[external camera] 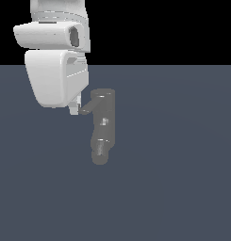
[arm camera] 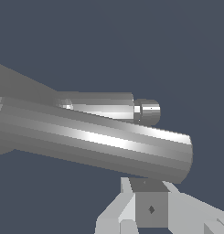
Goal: Turn on the faucet by rotating a designated handle.
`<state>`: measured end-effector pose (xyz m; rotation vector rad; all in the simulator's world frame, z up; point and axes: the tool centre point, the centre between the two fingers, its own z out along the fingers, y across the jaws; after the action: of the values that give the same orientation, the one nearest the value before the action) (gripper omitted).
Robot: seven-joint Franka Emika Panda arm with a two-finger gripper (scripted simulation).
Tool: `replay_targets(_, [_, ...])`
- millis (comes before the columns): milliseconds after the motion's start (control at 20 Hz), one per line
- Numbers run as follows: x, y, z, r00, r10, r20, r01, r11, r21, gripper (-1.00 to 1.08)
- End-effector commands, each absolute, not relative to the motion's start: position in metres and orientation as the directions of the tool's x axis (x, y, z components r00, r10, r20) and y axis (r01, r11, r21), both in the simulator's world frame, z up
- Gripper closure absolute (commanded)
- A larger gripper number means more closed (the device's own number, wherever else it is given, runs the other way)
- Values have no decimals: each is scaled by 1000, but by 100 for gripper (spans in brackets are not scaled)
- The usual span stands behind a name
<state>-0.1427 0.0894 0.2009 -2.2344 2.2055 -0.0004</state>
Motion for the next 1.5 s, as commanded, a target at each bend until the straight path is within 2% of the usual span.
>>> replay_targets(0, [-143, 80, 201, 10, -1000, -1, -1000, -10, -2, 108])
replay_targets(950, [-141, -24, 201, 7, -1000, 0, -1000, -7, 0, 108])
replay_targets(1050, [-140, -7, 201, 33, -999, 0, -999, -33, -1, 108])
replay_targets(1450, [-118, -31, 201, 26, -1000, 1, -1000, -26, 0, 108])
